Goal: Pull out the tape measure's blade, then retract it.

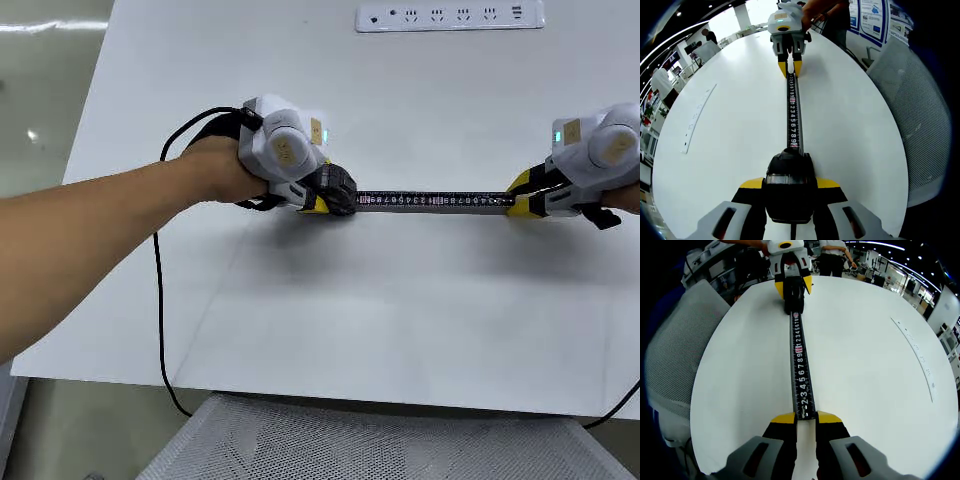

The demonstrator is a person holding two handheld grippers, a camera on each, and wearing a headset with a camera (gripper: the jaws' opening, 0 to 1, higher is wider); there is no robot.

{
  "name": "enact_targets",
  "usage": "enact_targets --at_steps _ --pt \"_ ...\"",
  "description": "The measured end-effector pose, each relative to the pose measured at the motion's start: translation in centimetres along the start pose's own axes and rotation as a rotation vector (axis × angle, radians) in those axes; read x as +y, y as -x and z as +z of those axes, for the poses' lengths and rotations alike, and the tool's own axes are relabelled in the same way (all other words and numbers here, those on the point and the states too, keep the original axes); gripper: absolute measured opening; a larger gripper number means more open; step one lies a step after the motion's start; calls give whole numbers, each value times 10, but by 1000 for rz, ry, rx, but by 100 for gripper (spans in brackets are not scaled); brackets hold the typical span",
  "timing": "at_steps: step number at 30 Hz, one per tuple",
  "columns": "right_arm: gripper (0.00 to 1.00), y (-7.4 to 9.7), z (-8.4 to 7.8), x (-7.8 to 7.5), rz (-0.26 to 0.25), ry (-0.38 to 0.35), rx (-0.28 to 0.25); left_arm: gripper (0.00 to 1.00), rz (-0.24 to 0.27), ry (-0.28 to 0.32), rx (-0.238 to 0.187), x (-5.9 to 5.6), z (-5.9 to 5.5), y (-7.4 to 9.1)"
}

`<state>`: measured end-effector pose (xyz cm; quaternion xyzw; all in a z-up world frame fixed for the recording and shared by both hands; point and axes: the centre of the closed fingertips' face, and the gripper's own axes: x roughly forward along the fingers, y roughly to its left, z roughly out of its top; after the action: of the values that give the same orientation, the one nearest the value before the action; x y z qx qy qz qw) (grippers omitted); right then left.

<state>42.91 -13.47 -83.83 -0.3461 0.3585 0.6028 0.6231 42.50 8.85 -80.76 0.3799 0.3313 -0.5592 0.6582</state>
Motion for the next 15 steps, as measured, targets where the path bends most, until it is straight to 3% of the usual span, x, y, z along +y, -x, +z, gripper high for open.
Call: enact_targets --at_steps 15 --pt "9 4 -7 -1 4 -10 12 33 -2 -4 -4 0 0 0"
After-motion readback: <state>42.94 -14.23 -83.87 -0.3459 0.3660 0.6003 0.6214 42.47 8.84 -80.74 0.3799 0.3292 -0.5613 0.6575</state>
